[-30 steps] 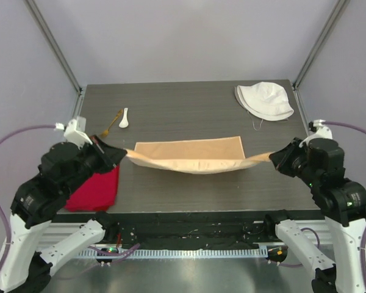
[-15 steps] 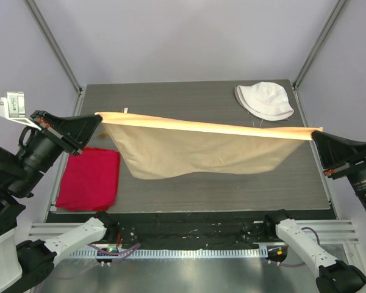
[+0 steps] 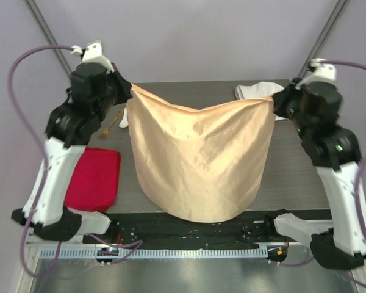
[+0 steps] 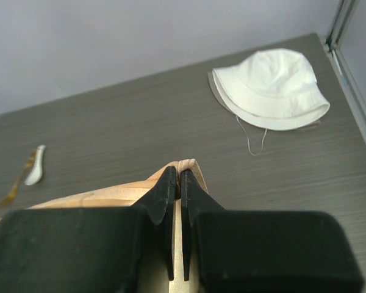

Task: Fold the napkin into a case and place the utensils inside
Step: Fold and flatten the napkin at the center of the board.

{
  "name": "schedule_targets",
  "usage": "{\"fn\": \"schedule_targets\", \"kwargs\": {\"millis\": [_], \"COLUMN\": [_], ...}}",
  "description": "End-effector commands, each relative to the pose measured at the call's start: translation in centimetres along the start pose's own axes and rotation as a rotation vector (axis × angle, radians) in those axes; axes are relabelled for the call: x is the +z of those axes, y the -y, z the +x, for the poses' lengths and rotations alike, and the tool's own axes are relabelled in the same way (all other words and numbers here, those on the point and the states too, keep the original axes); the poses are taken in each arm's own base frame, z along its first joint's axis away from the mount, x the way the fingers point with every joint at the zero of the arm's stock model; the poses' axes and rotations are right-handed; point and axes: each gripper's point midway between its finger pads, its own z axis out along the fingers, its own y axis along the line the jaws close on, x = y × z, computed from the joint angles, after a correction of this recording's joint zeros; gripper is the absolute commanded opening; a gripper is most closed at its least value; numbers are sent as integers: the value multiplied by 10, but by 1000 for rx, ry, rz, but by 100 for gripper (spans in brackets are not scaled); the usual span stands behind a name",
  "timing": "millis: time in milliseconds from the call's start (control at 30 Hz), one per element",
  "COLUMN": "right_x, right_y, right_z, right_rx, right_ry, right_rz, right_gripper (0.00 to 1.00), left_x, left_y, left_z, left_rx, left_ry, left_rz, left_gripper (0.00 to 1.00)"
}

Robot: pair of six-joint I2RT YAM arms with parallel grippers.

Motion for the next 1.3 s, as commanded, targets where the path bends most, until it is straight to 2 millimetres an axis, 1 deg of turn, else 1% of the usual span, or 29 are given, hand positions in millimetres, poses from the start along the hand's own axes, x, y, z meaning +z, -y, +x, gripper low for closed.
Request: {"fn": "schedule_targets", "kwargs": {"millis": [0,33,67,100,133,167,200,233,267,300,333,367,400,433,467,500,633,767,900,933,967,1000,1033,1100,1133,1167,1200,1233,1267], "right_x": [97,113,130,155,174,188,202,230,243,259,277,288,297,310,315,321,340,345,336,333,327,322,310,293,272,260,248,219,203], "right_y": [5,4,6,14,23,27,30,37,36,34,37,32,30,33,29,29,33,33,43,41,42,40,33,27,17,12,8,0,-5], "right_z": [41,43,55,85,89,102,111,133,133,140,161,165,170,190,191,193,217,224,208,199,194,182,158,127,93,76,60,26,12], "right_rx": [-55,-50,-58,-76,-61,-53,-45,-53,-46,-51,-68,-61,-59,-60,-57,-54,-66,-65,-58,-54,-56,-60,-58,-56,-45,-39,-31,-15,-14], "right_ry": [-67,-59,-85,-146,-141,-172,-181,-220,-225,-230,-272,-278,-284,-327,-333,-321,-361,-376,-368,-355,-345,-320,-273,-223,-156,-119,-86,-6,26], "right_rz": [112,107,114,139,152,145,143,157,135,122,122,96,88,89,69,65,70,73,110,101,107,106,92,78,53,38,27,3,-23], "right_gripper": [1,1,1,1,1,1,1,1,1,1,1,1,1,1,1,1,1,1,1,1,1,1,1,1,1,1,1,1,1], "left_x": [92,111,135,149,161,185,199,212,239,250,265,274,287,295,301,310,330,335,325,321,307,300,291,263,251,241,213,200,182], "left_y": [-62,-77,-85,-96,-102,-106,-110,-109,-118,-114,-113,-116,-121,-123,-124,-130,-133,-137,-128,-126,-117,-116,-110,-91,-84,-79,-65,-58,-49], "left_z": [34,58,62,72,83,91,99,100,125,130,133,140,156,156,161,176,187,192,180,172,146,144,130,89,75,61,29,15,-2], "left_rx": [-97,-101,-108,-128,-142,-132,-125,-117,-96,-89,-88,-83,-80,-78,-77,-71,-72,-80,-82,-89,-94,-99,-105,-115,-118,-119,-120,-117,-115], "left_ry": [-95,-141,-116,-133,-153,-140,-147,-146,-197,-208,-194,-201,-225,-207,-209,-236,-248,-252,-257,-235,-185,-176,-146,-72,-46,-18,50,79,115], "left_rz": [-206,-243,-251,-256,-258,-251,-256,-243,-260,-225,-209,-210,-219,-216,-214,-218,-206,-200,-168,-167,-150,-146,-133,-83,-66,-49,-11,14,43], "left_gripper": [0,0,0,0,0,0,0,0,0,0,0,0,0,0,0,0,0,0,0,0,0,0,0,0,0,0,0,0,0]}}
